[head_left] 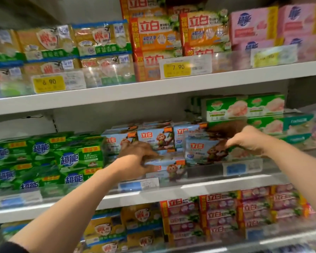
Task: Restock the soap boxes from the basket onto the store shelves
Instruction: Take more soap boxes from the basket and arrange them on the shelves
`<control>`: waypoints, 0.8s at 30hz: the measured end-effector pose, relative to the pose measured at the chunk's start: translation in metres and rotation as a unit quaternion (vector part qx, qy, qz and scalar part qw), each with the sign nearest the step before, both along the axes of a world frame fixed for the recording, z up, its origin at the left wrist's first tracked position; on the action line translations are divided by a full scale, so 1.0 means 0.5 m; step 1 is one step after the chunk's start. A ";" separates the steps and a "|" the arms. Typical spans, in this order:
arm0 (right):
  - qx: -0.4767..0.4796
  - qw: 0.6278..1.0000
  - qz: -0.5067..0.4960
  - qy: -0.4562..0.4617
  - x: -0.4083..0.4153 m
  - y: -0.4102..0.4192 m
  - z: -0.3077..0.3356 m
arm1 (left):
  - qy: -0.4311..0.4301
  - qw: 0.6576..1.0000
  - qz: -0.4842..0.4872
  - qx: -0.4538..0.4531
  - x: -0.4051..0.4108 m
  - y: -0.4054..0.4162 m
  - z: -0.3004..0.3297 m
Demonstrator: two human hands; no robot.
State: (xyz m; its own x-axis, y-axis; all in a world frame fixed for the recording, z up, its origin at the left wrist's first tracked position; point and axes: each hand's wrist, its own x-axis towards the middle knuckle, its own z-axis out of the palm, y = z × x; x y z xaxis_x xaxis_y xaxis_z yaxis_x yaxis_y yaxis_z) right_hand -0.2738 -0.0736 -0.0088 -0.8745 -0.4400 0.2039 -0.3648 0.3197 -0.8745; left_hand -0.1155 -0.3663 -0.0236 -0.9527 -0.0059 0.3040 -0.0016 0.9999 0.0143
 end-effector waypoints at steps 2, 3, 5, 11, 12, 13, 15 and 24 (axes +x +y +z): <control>-0.006 1.000 -0.015 -0.019 0.008 -0.005 -0.012 | 0.013 0.999 -0.026 0.042 0.006 -0.004 -0.007; -0.019 0.999 0.010 -0.027 0.002 -0.008 -0.020 | 0.026 0.997 -0.033 0.065 0.010 -0.006 -0.013; -0.055 0.996 0.056 -0.034 -0.001 -0.009 -0.041 | 0.056 0.992 -0.033 0.107 0.013 -0.011 -0.026; -0.092 0.989 0.113 0.003 -0.018 -0.002 -0.047 | 0.124 0.991 -0.027 0.040 0.027 0.003 -0.043; -0.097 0.988 0.122 0.006 -0.020 0.001 -0.044 | 0.130 0.991 -0.026 0.020 0.028 0.007 -0.039; -0.107 0.985 0.132 0.013 -0.019 0.002 -0.041 | 0.132 0.991 -0.025 0.011 0.028 0.010 -0.035; -0.119 0.984 0.133 0.014 -0.020 0.006 -0.037 | 0.118 0.992 -0.021 0.028 0.024 0.013 -0.024; -0.033 0.990 0.118 0.073 -0.006 0.042 0.006 | 0.045 0.991 0.004 0.124 -0.005 -0.006 0.019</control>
